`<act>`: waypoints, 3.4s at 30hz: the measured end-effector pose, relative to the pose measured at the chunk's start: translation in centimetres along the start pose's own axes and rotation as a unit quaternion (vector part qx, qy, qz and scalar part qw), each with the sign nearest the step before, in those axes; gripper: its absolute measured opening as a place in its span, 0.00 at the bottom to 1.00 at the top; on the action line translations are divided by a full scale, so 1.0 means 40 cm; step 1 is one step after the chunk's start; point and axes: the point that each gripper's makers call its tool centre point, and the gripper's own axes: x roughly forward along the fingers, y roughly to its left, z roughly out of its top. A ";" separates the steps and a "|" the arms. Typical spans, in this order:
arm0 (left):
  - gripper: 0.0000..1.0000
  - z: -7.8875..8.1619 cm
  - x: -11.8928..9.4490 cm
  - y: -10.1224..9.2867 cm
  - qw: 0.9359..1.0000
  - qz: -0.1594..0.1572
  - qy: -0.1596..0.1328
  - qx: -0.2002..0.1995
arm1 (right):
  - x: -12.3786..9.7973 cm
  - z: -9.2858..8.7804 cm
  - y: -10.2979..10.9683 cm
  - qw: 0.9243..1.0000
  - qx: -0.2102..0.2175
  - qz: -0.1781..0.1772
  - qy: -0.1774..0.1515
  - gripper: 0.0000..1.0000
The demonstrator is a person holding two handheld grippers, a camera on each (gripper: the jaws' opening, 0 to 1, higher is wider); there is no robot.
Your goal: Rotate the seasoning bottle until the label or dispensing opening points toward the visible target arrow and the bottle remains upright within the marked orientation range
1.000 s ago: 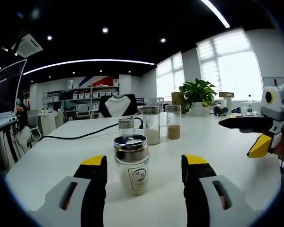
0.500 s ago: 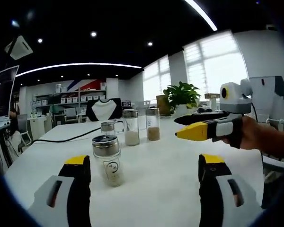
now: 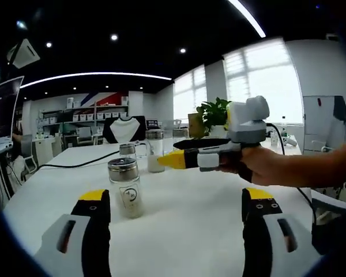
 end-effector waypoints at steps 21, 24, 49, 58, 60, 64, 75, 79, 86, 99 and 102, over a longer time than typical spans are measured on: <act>1.00 0.015 -0.013 -0.005 0.999 0.014 -0.011 0.041 | 0.203 -0.036 -0.039 0.998 0.018 -0.053 0.024 0.43; 1.00 0.006 -0.010 -0.010 0.999 0.013 -0.001 0.042 | 0.221 -0.034 -0.047 0.997 0.027 -0.062 0.018 0.40; 1.00 0.007 -0.009 -0.015 0.999 0.010 -0.002 0.043 | 0.318 -0.033 -0.103 0.991 0.000 -0.129 0.030 0.31; 0.99 0.004 -0.010 -0.006 0.999 0.015 0.002 0.046 | 0.296 -0.011 -0.067 0.996 0.005 -0.091 0.017 0.30; 0.98 0.002 -0.010 -0.005 0.999 0.013 0.003 0.041 | 0.283 -0.002 -0.062 0.996 0.013 -0.083 0.011 0.30; 1.00 0.013 -0.011 -0.004 0.999 0.017 -0.008 0.040 | 0.256 0.023 -0.063 0.997 0.023 -0.072 -0.002 0.30; 0.89 0.013 -0.003 -0.029 0.999 -0.011 -0.023 0.024 | 0.143 0.049 -0.027 0.999 0.047 -0.024 -0.011 0.30; 0.83 0.024 -0.003 -0.048 0.998 -0.018 -0.033 0.059 | 0.086 0.057 0.006 0.999 0.044 0.007 -0.009 0.30; 0.76 0.015 0.004 -0.069 0.997 -0.034 -0.027 0.067 | -0.013 0.075 0.089 0.997 0.022 0.072 0.007 0.30; 0.67 0.004 0.016 -0.103 0.996 -0.047 -0.021 0.073 | -0.203 0.138 0.220 0.984 0.033 0.171 -0.036 0.30; 0.66 0.003 0.017 -0.113 0.995 -0.058 -0.022 0.076 | -0.244 0.127 0.244 0.979 0.031 0.196 -0.035 0.30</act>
